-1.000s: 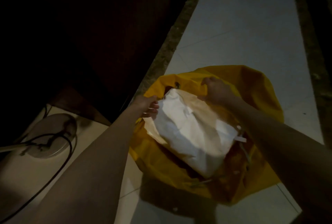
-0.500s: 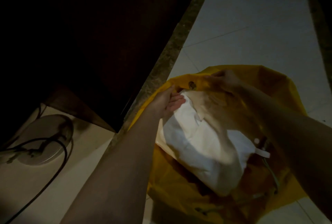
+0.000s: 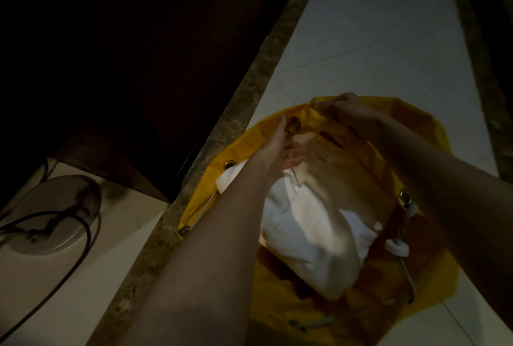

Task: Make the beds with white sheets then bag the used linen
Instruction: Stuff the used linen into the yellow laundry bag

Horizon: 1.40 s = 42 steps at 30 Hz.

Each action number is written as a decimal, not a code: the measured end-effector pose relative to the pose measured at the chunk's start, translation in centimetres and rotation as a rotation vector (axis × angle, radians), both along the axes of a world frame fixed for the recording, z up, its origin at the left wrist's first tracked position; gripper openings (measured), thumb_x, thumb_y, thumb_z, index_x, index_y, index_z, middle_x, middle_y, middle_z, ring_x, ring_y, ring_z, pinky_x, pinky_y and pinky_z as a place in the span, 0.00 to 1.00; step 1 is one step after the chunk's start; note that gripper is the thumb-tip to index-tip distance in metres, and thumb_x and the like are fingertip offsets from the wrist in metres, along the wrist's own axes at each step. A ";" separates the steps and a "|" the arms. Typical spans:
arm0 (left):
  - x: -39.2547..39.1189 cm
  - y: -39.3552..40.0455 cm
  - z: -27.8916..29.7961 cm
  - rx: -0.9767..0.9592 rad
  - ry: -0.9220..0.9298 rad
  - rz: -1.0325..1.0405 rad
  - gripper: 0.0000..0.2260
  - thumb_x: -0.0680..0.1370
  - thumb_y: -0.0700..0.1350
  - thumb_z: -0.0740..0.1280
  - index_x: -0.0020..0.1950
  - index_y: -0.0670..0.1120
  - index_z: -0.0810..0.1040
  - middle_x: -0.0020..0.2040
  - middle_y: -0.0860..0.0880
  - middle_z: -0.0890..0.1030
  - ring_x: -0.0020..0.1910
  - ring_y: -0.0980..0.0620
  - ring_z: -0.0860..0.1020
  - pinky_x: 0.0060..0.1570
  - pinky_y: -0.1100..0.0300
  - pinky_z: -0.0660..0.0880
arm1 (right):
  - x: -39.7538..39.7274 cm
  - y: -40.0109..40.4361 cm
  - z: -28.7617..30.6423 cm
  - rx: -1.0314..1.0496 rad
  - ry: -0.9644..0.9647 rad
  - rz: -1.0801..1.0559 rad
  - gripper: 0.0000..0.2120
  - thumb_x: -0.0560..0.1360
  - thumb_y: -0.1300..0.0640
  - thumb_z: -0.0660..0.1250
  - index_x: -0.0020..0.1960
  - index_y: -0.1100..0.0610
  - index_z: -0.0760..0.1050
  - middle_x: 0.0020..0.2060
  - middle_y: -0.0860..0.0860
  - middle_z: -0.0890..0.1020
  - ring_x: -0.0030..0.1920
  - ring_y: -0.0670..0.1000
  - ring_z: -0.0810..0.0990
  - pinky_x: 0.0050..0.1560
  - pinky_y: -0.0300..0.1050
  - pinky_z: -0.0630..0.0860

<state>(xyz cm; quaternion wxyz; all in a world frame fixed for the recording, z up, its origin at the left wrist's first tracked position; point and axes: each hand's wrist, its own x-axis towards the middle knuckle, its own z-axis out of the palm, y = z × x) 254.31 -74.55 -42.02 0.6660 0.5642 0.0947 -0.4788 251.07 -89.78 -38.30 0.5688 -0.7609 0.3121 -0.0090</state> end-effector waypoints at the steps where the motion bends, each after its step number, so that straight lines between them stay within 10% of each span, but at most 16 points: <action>1: -0.2 0.0 0.2 -0.037 0.040 0.009 0.27 0.81 0.63 0.51 0.66 0.43 0.67 0.45 0.46 0.75 0.38 0.50 0.77 0.37 0.57 0.75 | 0.0 0.2 0.1 -0.001 0.000 -0.005 0.10 0.76 0.56 0.69 0.36 0.58 0.78 0.20 0.44 0.78 0.22 0.42 0.76 0.24 0.33 0.74; 11: -0.2 -0.2 0.1 0.014 -0.058 0.007 0.22 0.80 0.65 0.51 0.47 0.48 0.71 0.39 0.48 0.68 0.33 0.53 0.72 0.28 0.62 0.72 | 0.7 0.2 -0.2 -0.156 0.013 -0.049 0.20 0.76 0.54 0.69 0.54 0.72 0.78 0.35 0.55 0.77 0.21 0.41 0.71 0.24 0.32 0.67; 15: 0.0 0.0 0.2 0.005 -0.084 0.022 0.24 0.81 0.63 0.51 0.55 0.44 0.72 0.38 0.48 0.68 0.28 0.53 0.73 0.24 0.65 0.71 | 1.1 0.3 -0.4 -0.214 0.020 -0.077 0.20 0.77 0.52 0.68 0.54 0.71 0.79 0.31 0.55 0.77 0.23 0.43 0.71 0.28 0.36 0.67; 20: 1.9 0.8 1.5 -0.028 -0.192 0.106 0.26 0.82 0.62 0.52 0.39 0.43 0.75 0.32 0.48 0.68 0.18 0.56 0.70 0.25 0.64 0.69 | 1.5 0.2 -1.0 -0.254 0.033 -0.087 0.16 0.77 0.52 0.69 0.46 0.67 0.81 0.24 0.50 0.78 0.19 0.43 0.70 0.27 0.37 0.68; 29: 2.0 2.9 1.4 0.095 -0.192 -0.051 0.26 0.83 0.60 0.49 0.60 0.41 0.74 0.44 0.46 0.79 0.38 0.51 0.80 0.41 0.57 0.76 | 1.3 0.6 -0.9 -0.313 0.027 -0.044 0.11 0.76 0.54 0.69 0.47 0.63 0.81 0.34 0.56 0.78 0.34 0.50 0.76 0.38 0.43 0.70; 35: 1.4 3.1 0.7 0.087 -0.190 -0.158 0.29 0.82 0.62 0.49 0.47 0.42 0.79 0.44 0.46 0.83 0.34 0.53 0.83 0.42 0.57 0.78 | 1.2 0.5 -1.2 -0.337 0.045 -0.086 0.14 0.75 0.54 0.70 0.32 0.57 0.76 0.18 0.45 0.74 0.23 0.42 0.74 0.32 0.41 0.67; 42: 0.3 2.1 0.1 0.020 -0.087 -0.107 0.35 0.78 0.69 0.49 0.75 0.46 0.63 0.66 0.44 0.76 0.52 0.43 0.82 0.48 0.47 0.79 | 1.2 0.7 -1.0 -0.284 0.015 -0.116 0.15 0.75 0.56 0.70 0.31 0.56 0.73 0.35 0.56 0.78 0.32 0.49 0.73 0.40 0.46 0.71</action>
